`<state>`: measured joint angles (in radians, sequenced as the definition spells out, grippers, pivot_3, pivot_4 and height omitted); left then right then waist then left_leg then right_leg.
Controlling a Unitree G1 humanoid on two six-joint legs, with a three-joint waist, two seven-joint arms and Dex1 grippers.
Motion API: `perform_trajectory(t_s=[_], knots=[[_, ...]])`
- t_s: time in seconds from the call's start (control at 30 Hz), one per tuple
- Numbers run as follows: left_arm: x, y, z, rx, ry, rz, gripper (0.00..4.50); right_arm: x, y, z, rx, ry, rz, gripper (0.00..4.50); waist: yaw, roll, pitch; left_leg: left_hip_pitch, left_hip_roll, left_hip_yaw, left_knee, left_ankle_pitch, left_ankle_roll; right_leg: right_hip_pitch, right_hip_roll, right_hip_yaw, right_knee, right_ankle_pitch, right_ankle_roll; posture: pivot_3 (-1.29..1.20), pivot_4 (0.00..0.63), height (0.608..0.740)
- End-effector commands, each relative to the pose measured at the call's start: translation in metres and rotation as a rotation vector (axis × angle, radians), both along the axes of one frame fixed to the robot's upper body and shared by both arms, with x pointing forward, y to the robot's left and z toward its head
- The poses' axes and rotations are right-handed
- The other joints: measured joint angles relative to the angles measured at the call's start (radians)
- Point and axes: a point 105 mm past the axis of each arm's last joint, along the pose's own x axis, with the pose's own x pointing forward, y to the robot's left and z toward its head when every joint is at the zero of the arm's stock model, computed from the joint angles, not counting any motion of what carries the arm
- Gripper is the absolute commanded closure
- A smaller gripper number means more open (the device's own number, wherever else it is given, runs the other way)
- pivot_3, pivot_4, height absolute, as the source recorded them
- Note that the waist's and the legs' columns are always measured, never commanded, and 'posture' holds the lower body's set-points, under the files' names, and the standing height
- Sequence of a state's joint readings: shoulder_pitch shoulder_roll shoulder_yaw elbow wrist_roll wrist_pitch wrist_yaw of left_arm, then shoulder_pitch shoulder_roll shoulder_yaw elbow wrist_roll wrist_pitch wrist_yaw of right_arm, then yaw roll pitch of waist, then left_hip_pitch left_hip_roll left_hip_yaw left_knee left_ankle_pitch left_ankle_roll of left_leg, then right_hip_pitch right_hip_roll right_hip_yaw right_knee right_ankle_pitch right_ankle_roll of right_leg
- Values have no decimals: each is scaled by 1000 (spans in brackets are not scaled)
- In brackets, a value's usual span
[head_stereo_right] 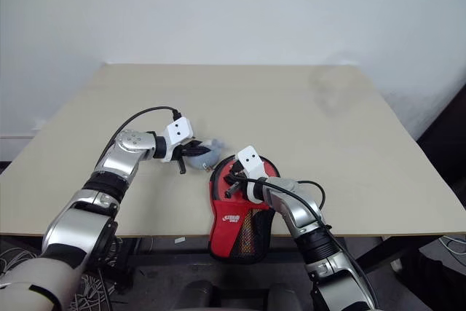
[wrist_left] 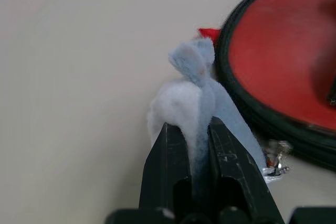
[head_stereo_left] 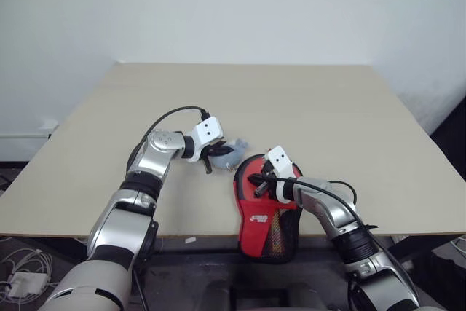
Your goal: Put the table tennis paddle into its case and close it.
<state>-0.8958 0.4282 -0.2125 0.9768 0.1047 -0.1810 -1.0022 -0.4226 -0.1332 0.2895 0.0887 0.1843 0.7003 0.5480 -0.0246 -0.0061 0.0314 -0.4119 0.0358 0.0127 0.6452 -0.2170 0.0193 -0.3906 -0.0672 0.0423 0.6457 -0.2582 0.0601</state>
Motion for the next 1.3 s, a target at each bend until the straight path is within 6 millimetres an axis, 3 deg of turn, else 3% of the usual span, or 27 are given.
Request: perform_trajectory(t_s=[0.03, 0.53, 1.0, 1.3], knots=[[18, -10, 23, -30, -115, 54, 4500, -1, -5, -9, -22, 32, -20, 4465, 1, 0, 0, 0, 0, 0, 0, 0, 0, 0, 0, 0, 0, 0, 0, 0, 0, 740], [29, -68, 26, -190, -175, 130, 4500, -4, -3, -9, -17, 38, -24, 4465, 3, -1, 0, 0, 0, 0, 1, 0, 0, 0, 0, 0, 0, 0, 0, 0, 0, 740], [48, -81, 59, -259, -351, 288, 4500, -7, -1, -9, -15, 43, -15, 4465, 3, -2, 0, -1, 0, 0, 1, 0, 0, 0, 0, 0, 0, 0, 0, 0, 0, 740], [41, -102, 56, -288, -343, 234, 4500, -9, 0, -10, -9, 47, -20, 4465, 3, -2, 0, -1, -1, 0, 1, 0, 0, 0, 0, 0, 0, 0, 0, 0, 0, 740]])
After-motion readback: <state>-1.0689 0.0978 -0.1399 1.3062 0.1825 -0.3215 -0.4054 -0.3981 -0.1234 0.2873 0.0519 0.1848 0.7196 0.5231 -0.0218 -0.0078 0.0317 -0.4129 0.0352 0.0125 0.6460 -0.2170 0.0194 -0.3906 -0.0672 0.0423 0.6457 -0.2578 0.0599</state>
